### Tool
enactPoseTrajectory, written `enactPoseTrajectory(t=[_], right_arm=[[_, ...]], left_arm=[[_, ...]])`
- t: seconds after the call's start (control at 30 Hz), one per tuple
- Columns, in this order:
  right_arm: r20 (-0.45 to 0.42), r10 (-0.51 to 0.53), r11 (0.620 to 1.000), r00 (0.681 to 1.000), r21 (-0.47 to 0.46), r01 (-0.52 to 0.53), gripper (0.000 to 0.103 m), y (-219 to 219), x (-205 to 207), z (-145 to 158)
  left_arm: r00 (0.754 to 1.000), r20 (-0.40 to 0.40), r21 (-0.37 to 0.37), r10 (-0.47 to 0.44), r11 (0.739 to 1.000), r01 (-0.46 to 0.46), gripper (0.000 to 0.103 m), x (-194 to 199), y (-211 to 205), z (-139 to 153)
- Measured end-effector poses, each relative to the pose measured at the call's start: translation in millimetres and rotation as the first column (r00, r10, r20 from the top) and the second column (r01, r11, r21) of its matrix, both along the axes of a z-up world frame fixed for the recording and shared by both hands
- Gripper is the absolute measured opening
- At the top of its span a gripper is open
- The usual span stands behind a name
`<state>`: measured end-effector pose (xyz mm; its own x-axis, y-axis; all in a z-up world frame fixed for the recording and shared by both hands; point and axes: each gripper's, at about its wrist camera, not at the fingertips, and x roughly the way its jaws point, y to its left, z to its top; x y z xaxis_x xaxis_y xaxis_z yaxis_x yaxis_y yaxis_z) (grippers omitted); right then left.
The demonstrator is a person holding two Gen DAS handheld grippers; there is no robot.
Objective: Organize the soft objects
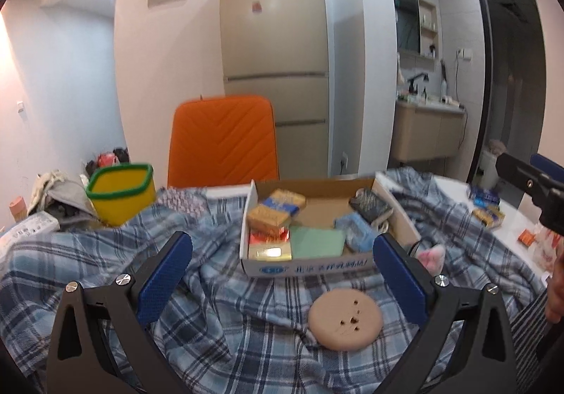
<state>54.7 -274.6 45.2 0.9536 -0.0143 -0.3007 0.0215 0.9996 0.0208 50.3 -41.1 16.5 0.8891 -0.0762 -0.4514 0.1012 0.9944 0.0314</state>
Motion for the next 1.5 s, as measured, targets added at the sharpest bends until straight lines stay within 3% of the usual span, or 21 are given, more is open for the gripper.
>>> enactPoseTrajectory(t=[0.2, 0.33, 0.43, 0.67, 0.87, 0.9, 0.93, 1.03, 1.13, 1.5], right_arm=[[-0.165, 0.046, 0.999, 0.985, -0.01, -0.048, 0.099, 3.3, 33.9, -27.5], [-0.295, 0.092, 0.995, 0.951, -0.012, -0.1, 0.088, 8.6, 60.1, -53.8], [-0.352, 0.084, 0.995, 0.932, -0.016, -0.095, 0.079, 8.2, 74.3, -73.6], [-0.47, 0.073, 0.997, 0.88, 0.029, -0.068, 0.073, -1.0, 97.8, -106.0], [-0.56, 0.097, 0.995, 0.823, 0.086, -0.059, 0.053, -8.8, 114.5, -128.2], [-0.569, 0.104, 0.994, 0.816, 0.096, -0.06, 0.043, -9.7, 115.3, -130.3], [-0.576, 0.11, 0.992, 0.81, 0.107, -0.059, 0.04, -11.0, 116.6, -132.5], [-0.57, 0.124, 0.99, 0.813, 0.13, -0.06, 0.039, -14.3, 115.9, -133.4], [-0.554, 0.119, 0.99, 0.824, 0.127, -0.057, 0.036, -14.8, 113.0, -130.7], [-0.338, 0.105, 0.994, 0.935, 0.066, -0.087, 0.036, -5.7, 76.6, -89.4]], left_arm=[[0.991, -0.135, -0.033, -0.021, 0.999, 0.016, 0.1, 19.4, 0.5, -26.7], [0.978, -0.202, -0.059, -0.058, 0.997, 0.047, 0.098, 26.5, -1.6, -42.0], [0.962, -0.245, -0.081, -0.118, 0.992, 0.101, 0.095, 30.3, -6.0, -51.2], [0.917, -0.337, -0.106, -0.216, 0.976, 0.191, 0.084, 38.5, -17.4, -64.9], [0.879, -0.419, -0.111, -0.229, 0.973, 0.201, 0.083, 45.9, -21.5, -79.3], [0.87, -0.438, -0.11, -0.225, 0.974, 0.197, 0.083, 47.6, -22.0, -82.4], [0.863, -0.453, -0.111, -0.226, 0.974, 0.197, 0.083, 49.1, -22.0, -84.8], [0.839, -0.49, -0.1, -0.237, 0.971, 0.216, 0.083, 51.9, -27.1, -90.9], [0.839, -0.488, -0.073, -0.242, 0.969, 0.237, 0.085, 49.6, -31.5, -91.1], [0.799, -0.544, -0.022, -0.257, 0.956, 0.292, 0.09, 55.6, -43.7, -100.1]])
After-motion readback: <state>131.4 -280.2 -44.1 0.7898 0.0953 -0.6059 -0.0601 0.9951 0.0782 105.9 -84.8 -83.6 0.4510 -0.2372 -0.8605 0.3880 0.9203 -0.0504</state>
